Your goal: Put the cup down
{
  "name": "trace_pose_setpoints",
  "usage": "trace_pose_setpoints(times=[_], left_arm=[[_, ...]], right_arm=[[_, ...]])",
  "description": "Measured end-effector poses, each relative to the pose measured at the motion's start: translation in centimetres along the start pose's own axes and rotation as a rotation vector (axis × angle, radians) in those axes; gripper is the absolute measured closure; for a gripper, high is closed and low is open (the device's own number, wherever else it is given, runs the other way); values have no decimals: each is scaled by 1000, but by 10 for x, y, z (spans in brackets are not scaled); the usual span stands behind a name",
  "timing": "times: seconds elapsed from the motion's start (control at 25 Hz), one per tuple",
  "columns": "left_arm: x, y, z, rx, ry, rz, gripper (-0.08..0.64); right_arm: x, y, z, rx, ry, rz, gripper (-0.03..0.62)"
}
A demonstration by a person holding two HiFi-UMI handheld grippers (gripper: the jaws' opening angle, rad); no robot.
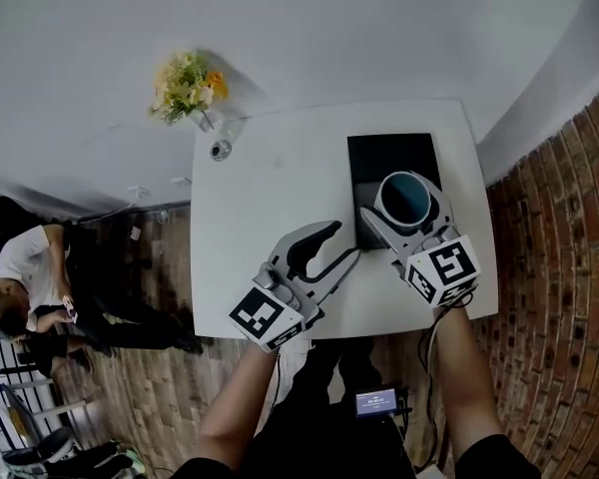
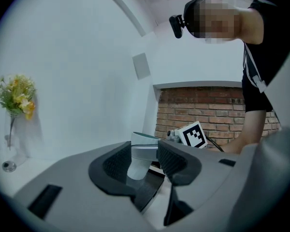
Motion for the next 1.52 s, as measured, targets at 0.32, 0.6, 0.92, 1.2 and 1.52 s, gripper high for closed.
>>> trace_pose_setpoints(times=[0.32, 0.6, 0.92, 1.2, 1.52], left_arm=[[6, 20, 11, -33, -17, 0, 403], [14, 30, 17, -45, -23, -9, 403], [16, 33, 22, -56, -60, -22, 403], [20, 36, 19, -54, -59, -21, 403], [28, 38, 20, -72, -56, -28, 403]], right_arm=[[7, -21, 35, 10, -16, -4, 193], [16, -37, 62, 16, -25, -13, 193], [27, -51, 87, 33, -26, -4, 193], [31, -62, 103, 53, -24, -2, 193], [38, -76, 115, 67, -27, 21, 193]])
Point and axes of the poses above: the fingertips, and each gripper's own axes: z forward along the fingers, y to its left, x out of its underside, the point moved 5 cm from there along -z, backward along the fingers
